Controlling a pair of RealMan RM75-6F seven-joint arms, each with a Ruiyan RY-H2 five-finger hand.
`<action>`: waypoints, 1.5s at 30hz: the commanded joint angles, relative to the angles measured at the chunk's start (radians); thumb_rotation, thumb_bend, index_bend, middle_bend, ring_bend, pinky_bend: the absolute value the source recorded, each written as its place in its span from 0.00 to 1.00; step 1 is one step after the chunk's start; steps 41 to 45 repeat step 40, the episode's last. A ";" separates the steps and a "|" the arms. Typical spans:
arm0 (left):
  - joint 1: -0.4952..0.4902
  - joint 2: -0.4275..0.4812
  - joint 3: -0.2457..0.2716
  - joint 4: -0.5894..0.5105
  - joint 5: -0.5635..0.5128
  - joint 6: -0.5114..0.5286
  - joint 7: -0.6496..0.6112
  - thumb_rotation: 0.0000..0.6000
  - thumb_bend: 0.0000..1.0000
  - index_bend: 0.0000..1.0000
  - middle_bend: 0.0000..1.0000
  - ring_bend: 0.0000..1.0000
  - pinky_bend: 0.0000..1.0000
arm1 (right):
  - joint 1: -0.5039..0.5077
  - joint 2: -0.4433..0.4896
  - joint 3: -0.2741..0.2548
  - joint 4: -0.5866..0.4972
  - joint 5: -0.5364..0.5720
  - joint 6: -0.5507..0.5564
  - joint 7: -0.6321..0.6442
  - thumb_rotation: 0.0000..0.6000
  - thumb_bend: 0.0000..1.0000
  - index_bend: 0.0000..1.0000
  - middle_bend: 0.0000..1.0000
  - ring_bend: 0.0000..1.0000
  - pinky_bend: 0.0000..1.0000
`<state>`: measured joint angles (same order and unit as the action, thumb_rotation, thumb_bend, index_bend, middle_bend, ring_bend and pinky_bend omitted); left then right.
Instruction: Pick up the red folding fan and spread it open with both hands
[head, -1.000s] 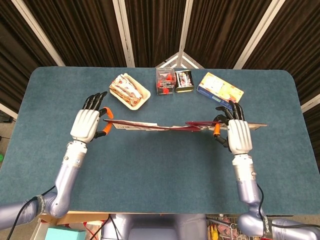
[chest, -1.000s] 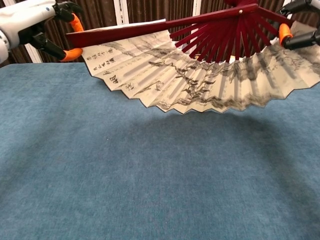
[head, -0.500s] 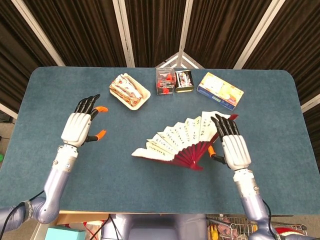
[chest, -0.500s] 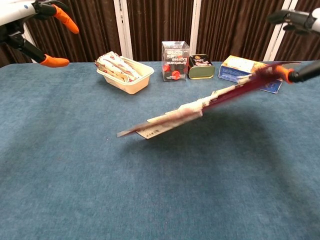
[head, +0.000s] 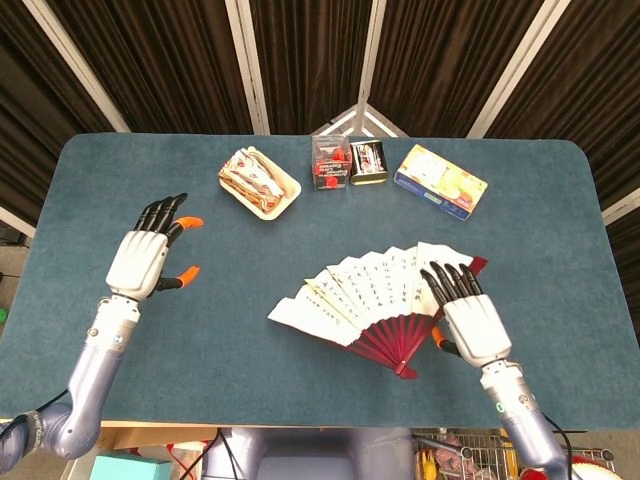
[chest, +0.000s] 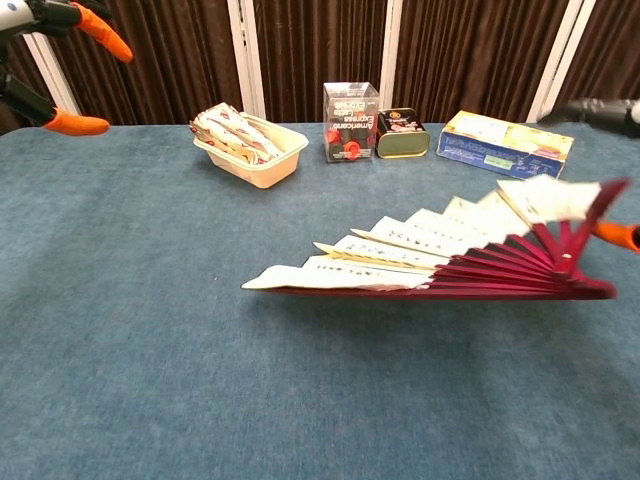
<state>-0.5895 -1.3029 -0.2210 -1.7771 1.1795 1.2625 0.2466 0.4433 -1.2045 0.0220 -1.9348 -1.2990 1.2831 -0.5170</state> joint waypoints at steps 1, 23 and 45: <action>0.011 0.020 0.005 -0.006 0.010 0.002 -0.007 1.00 0.34 0.27 0.00 0.00 0.00 | 0.013 0.053 -0.040 0.034 0.014 -0.059 -0.109 1.00 0.36 0.00 0.00 0.00 0.00; 0.208 0.193 0.191 -0.078 0.135 0.085 -0.013 1.00 0.07 0.01 0.00 0.00 0.00 | -0.090 0.093 -0.070 0.139 0.015 -0.007 -0.008 1.00 0.36 0.00 0.00 0.00 0.00; 0.440 0.174 0.301 0.164 0.320 0.330 -0.109 1.00 0.05 0.00 0.00 0.00 0.00 | -0.350 0.102 -0.048 0.261 -0.131 0.358 0.422 1.00 0.36 0.00 0.00 0.00 0.00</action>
